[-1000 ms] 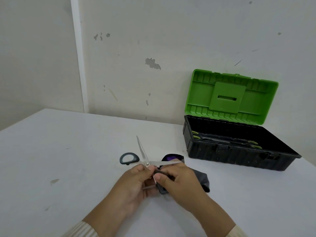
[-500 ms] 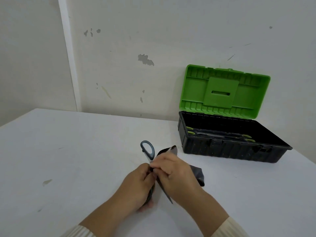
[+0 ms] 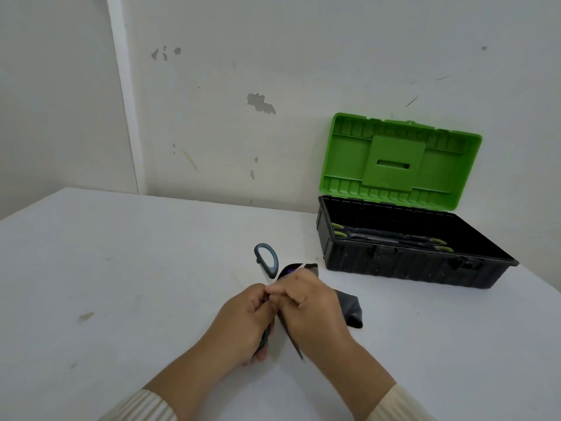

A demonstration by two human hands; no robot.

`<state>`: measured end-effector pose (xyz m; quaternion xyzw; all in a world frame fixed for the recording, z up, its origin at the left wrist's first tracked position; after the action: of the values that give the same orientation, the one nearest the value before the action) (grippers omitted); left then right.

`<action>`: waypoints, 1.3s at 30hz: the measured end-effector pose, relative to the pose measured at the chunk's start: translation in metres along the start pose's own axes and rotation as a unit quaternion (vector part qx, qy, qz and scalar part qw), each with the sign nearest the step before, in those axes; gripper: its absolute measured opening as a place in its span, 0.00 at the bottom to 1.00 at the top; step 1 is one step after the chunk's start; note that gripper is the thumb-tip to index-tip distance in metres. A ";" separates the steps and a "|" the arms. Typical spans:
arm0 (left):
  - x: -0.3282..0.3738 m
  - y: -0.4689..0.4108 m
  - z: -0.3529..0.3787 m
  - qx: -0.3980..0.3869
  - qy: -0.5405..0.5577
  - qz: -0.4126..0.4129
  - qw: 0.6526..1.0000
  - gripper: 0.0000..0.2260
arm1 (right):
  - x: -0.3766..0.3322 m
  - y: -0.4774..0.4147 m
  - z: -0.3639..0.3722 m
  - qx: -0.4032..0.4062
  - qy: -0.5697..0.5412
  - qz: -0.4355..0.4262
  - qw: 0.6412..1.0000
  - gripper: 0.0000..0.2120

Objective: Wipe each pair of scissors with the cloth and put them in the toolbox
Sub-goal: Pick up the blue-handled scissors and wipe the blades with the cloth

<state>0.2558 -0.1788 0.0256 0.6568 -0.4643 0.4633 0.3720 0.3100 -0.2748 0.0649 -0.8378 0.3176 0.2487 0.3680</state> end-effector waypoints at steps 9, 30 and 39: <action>0.000 0.001 -0.004 0.000 -0.001 0.011 1.000 0.12 | 0.005 0.001 -0.001 0.029 0.005 -0.025 0.999 0.10; -0.003 -0.005 -0.009 0.026 -0.018 0.011 0.999 0.12 | 0.013 -0.005 -0.009 0.093 0.030 -0.010 0.995 0.07; 0.000 -0.005 -0.009 0.022 -0.016 0.021 0.999 0.11 | 0.009 -0.007 -0.011 0.083 0.034 0.015 0.996 0.07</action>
<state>0.2579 -0.1695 0.0278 0.6622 -0.4732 0.4708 0.3404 0.3234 -0.2823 0.0687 -0.8077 0.3616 0.1983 0.4214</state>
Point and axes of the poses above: each hand's wrist, its own y-axis away from the middle knuckle, its own z-axis out of the palm, x = y × z, the point moved 6 cm from there along -y, towards the middle knuckle, and after that the axes turned 2 degrees about y, right-handed, at the moved point
